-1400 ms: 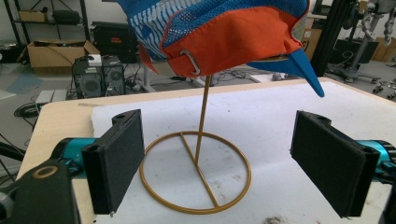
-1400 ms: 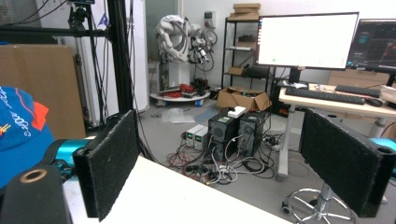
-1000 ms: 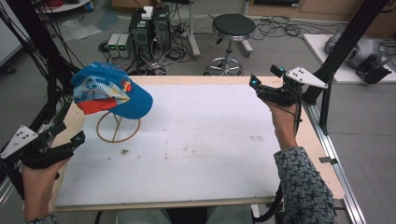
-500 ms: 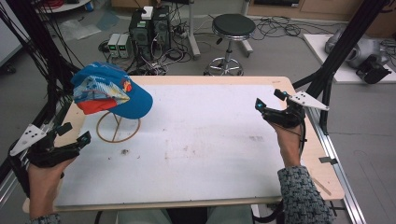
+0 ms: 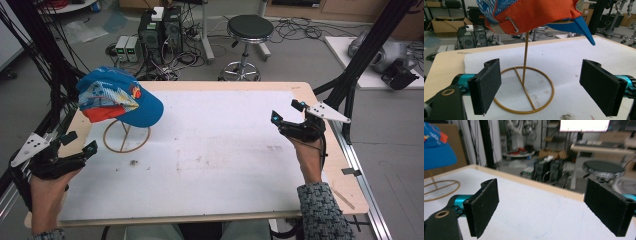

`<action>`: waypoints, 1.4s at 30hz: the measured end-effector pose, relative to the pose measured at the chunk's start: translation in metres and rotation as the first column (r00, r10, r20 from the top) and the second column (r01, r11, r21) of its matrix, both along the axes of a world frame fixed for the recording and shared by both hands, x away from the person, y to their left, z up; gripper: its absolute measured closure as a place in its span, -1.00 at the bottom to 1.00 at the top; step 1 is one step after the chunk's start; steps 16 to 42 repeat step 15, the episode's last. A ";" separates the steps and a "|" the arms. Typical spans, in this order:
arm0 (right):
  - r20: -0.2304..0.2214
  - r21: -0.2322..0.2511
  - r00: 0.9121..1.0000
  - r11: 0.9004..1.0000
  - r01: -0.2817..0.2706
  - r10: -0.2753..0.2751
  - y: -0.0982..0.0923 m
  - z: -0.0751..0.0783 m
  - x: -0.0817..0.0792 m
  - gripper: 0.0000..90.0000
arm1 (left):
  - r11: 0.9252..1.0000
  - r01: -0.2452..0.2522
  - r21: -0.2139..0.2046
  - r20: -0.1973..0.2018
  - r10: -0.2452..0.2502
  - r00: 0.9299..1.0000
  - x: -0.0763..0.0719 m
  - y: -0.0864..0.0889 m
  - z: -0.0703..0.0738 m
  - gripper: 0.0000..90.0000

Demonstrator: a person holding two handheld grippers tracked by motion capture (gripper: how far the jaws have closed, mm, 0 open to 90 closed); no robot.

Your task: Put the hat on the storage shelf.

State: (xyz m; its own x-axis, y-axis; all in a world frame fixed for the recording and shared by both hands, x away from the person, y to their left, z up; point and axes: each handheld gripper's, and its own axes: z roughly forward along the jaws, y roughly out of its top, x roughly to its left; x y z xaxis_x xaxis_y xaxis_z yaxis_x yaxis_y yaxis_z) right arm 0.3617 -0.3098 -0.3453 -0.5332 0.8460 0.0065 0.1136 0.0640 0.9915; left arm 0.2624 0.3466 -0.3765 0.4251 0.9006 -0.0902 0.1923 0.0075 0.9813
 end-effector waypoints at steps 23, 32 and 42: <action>-0.041 0.045 0.998 0.997 0.058 -0.056 -0.027 -0.047 -0.021 -0.73 | 1.000 0.008 0.015 -0.023 -0.008 1.000 0.005 -0.006 -0.006 -0.60; -0.041 0.045 0.998 0.997 0.058 -0.056 -0.027 -0.047 -0.021 -0.73 | 1.000 0.008 0.015 -0.023 -0.008 1.000 0.005 -0.006 -0.006 -0.60; -0.041 0.045 0.998 0.997 0.058 -0.056 -0.027 -0.047 -0.021 -0.73 | 1.000 0.008 0.015 -0.023 -0.008 1.000 0.005 -0.006 -0.006 -0.60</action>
